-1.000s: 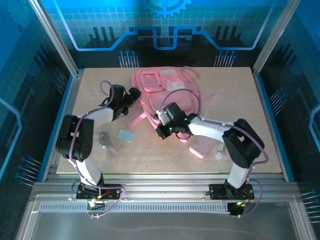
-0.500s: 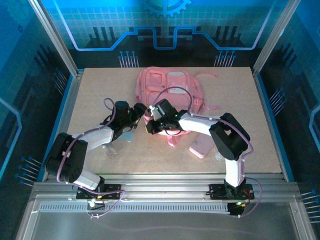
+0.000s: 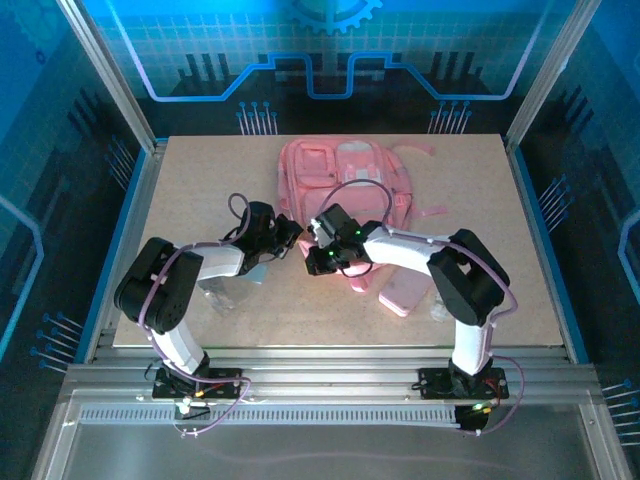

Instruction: Pack books, pencil case, and school supplies into a backpack

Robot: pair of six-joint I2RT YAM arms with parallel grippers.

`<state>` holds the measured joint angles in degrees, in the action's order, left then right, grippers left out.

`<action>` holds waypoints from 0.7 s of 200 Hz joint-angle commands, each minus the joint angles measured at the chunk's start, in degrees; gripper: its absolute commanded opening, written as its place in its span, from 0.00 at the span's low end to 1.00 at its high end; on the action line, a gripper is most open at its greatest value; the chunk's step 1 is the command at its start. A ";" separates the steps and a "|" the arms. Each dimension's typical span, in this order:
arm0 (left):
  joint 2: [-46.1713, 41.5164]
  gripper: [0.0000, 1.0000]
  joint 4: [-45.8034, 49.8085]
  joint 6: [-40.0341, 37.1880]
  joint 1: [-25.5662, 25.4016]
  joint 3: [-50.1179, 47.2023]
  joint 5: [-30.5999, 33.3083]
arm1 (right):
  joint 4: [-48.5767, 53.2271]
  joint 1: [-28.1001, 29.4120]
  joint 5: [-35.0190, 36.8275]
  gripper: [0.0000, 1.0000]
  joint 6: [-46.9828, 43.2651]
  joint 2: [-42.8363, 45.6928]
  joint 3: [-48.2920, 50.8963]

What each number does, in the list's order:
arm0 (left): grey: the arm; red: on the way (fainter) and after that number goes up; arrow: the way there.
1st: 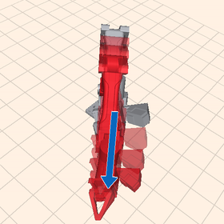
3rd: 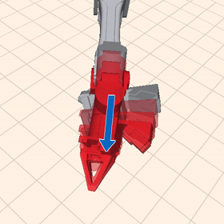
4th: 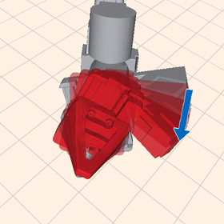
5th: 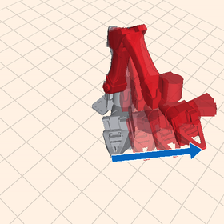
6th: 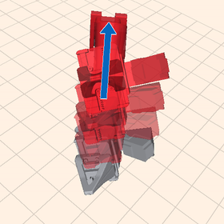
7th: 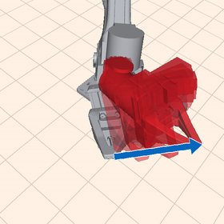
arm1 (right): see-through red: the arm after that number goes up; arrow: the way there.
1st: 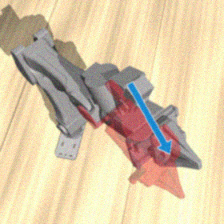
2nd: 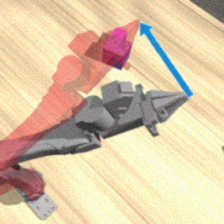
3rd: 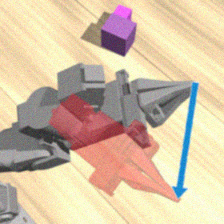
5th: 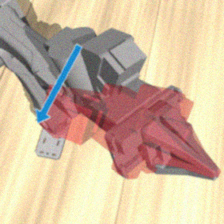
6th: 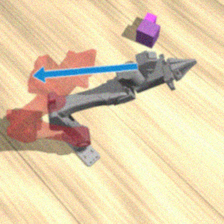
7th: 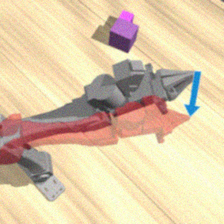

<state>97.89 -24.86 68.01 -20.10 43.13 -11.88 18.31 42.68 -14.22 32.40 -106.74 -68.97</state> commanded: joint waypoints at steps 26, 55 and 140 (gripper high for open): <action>-5.91 0.00 4.15 -5.16 1.68 3.13 0.35 | 24.56 -2.36 3.58 0.00 -4.75 5.06 0.01; -7.19 0.00 5.80 -6.32 2.75 3.01 -1.21 | 31.82 -6.81 8.28 0.00 -9.76 6.15 -1.64; -12.01 0.00 16.25 -13.86 7.88 5.26 -4.35 | 39.45 -22.81 18.44 0.00 -21.64 -0.92 -11.79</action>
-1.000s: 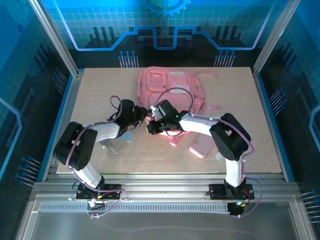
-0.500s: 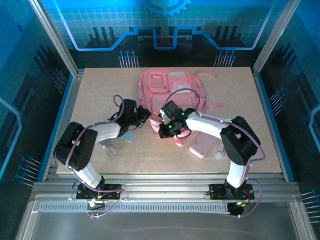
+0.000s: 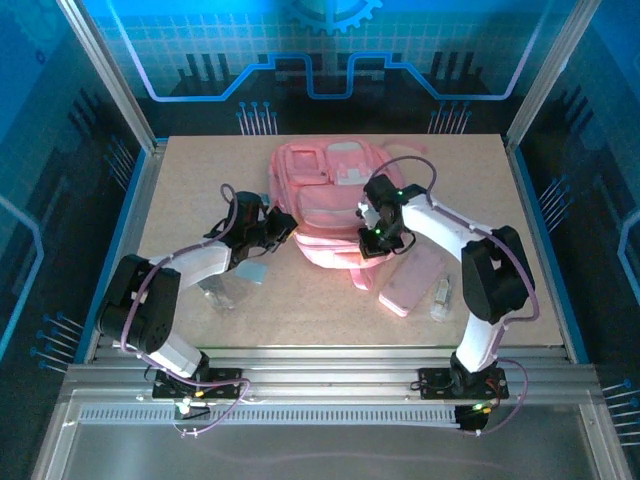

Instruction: Pack books, pencil case, and school supplies into a backpack

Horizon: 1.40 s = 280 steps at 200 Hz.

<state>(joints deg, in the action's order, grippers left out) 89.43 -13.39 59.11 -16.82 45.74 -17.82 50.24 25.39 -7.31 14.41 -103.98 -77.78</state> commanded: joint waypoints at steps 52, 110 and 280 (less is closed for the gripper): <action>0.19 0.00 8.57 -8.09 8.54 8.02 2.10 | -0.63 -1.25 -13.68 0.00 -3.31 -4.51 -4.77; -5.85 0.99 19.09 -5.95 8.82 9.16 5.59 | -17.25 6.46 -25.73 0.00 8.38 -9.09 -9.28; 0.90 0.02 -3.03 11.28 0.73 -2.63 14.30 | -22.38 16.93 -31.25 0.00 13.53 -7.41 -5.20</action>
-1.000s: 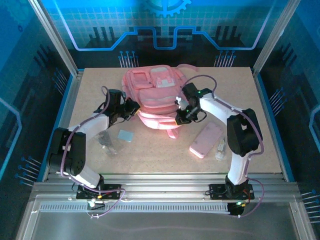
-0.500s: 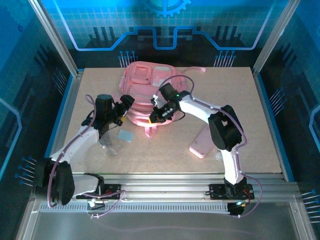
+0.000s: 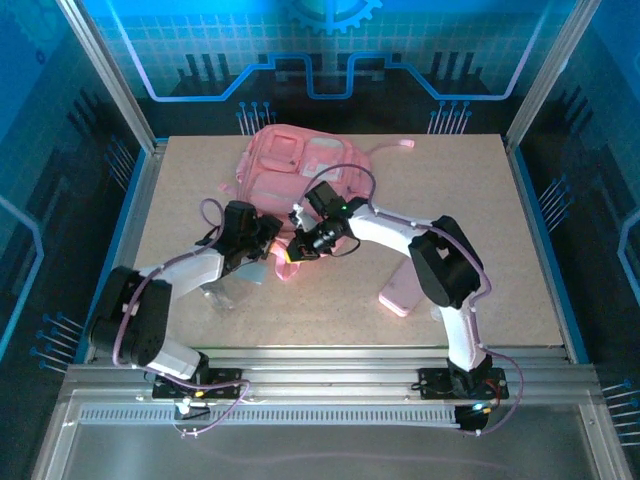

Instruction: Pack books, pencil case, and school supplies into a backpack

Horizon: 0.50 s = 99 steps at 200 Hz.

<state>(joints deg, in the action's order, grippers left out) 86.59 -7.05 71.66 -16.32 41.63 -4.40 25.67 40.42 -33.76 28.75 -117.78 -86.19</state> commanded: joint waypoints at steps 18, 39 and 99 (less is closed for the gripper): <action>4.15 0.00 -10.55 -1.03 0.23 0.50 0.07 | 8.64 1.00 -0.77 0.00 -4.47 6.67 3.76; 1.65 0.00 -10.49 -2.00 0.23 -1.39 0.19 | 18.40 -1.39 6.02 0.00 -10.74 6.51 3.48; -6.69 0.00 -4.23 -8.27 0.19 -1.47 -3.70 | 29.25 -11.06 23.44 0.00 -19.81 6.68 2.17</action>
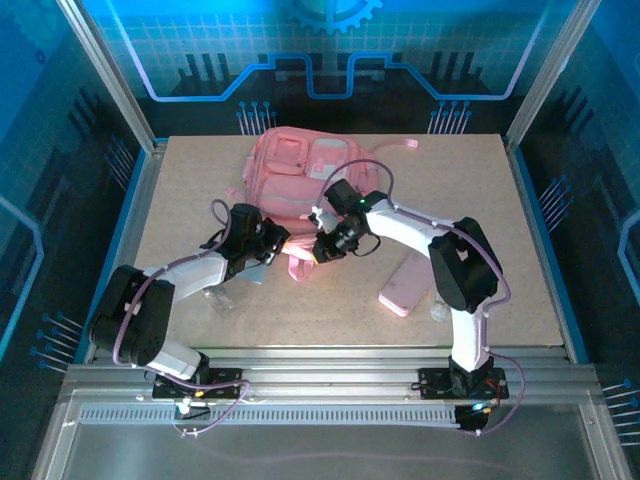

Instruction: Pack books, pencil case, and school supplies into a backpack

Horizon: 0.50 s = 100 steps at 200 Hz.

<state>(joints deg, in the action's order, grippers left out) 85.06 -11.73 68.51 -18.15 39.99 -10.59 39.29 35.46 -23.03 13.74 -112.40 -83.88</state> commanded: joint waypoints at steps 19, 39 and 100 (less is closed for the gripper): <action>-7.05 0.00 2.82 -7.18 2.07 0.68 1.60 | 16.38 -8.28 17.56 0.00 -6.94 0.28 -2.70; -8.15 0.00 6.18 -9.87 2.07 1.81 0.67 | 18.01 -11.39 18.98 0.00 -9.42 -1.97 -6.51; -7.67 0.00 14.58 -17.08 2.07 7.46 -7.17 | 16.46 -17.35 26.65 0.00 -17.35 -13.11 -20.21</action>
<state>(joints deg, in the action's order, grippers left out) 79.11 -0.45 57.82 -16.69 43.16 -12.27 54.04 21.30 -3.66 0.49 -119.02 -96.84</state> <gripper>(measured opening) 0.048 0.070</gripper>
